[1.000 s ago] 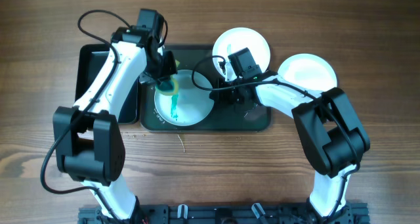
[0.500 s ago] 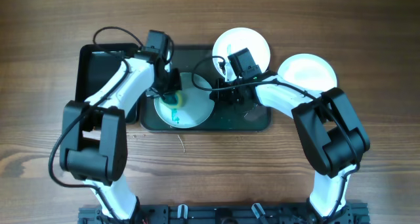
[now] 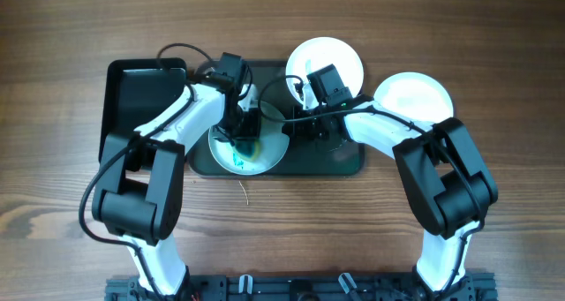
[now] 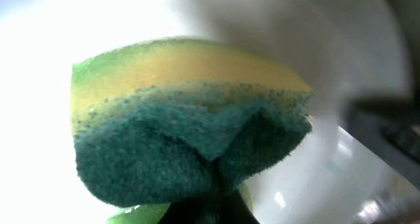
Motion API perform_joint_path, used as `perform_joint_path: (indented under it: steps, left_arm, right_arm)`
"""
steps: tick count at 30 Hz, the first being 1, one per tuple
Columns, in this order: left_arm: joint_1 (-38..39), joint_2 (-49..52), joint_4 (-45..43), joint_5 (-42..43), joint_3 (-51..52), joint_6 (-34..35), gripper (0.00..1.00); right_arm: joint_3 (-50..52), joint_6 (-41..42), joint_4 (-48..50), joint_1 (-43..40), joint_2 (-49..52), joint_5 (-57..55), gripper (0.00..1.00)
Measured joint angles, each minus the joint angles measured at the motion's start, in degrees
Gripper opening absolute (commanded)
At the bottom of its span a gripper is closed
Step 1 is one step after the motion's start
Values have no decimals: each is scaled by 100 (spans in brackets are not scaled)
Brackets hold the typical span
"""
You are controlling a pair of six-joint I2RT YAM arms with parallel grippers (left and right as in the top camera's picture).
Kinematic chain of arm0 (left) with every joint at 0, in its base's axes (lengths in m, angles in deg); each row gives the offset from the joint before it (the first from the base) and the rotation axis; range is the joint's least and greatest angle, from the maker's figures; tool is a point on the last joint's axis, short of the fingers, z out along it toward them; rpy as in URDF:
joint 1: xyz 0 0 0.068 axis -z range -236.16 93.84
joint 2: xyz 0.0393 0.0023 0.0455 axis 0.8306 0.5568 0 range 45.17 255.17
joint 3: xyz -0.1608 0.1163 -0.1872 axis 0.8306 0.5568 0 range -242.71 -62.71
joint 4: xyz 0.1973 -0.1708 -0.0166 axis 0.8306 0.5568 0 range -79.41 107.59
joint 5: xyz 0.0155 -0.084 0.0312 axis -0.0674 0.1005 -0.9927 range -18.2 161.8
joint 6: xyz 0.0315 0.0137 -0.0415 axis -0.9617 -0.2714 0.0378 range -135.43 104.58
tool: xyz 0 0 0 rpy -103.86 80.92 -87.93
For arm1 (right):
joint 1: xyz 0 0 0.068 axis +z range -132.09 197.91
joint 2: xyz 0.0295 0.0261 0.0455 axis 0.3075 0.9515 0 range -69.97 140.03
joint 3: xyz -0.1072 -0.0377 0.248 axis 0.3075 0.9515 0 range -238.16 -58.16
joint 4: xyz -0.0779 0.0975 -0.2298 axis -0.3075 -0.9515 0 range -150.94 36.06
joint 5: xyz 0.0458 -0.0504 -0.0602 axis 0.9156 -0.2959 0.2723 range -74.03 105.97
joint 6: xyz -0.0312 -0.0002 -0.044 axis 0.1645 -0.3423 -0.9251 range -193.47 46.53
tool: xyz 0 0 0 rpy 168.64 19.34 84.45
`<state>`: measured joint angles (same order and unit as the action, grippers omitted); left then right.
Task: Clean dirty plates on tray and stack at the side
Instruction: 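Hold the pale plate with right gripper, scrub it with left sponge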
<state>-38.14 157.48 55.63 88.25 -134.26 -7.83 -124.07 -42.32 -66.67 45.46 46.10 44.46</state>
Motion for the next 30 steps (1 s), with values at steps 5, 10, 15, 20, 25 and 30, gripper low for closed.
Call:
perform_joint_path:
  steps: [5,10,15,20,25,30]
  left_arm:
    - [-55,120,407,837,-20,-734,4]
    - [-350,210,549,1130,-46,-935,4]
    - [-586,210,470,566,-74,116,4]
    - [-590,94,387,-520,-138,1196,4]
    - [-372,44,208,-1274,-155,1641,4]
    - [-144,33,-63,-1810,-155,1799,4]
  right_arm:
    - [-2,0,-2,0,2,0,4]
    - [-4,4,-4,2,2,0,4]
    - [-4,52,20,26,2,-4,4]
    - [-7,92,44,46,9,-22,5]
    - [-33,179,70,81,35,-26,4]
    - [-57,229,37,81,35,-48,4]
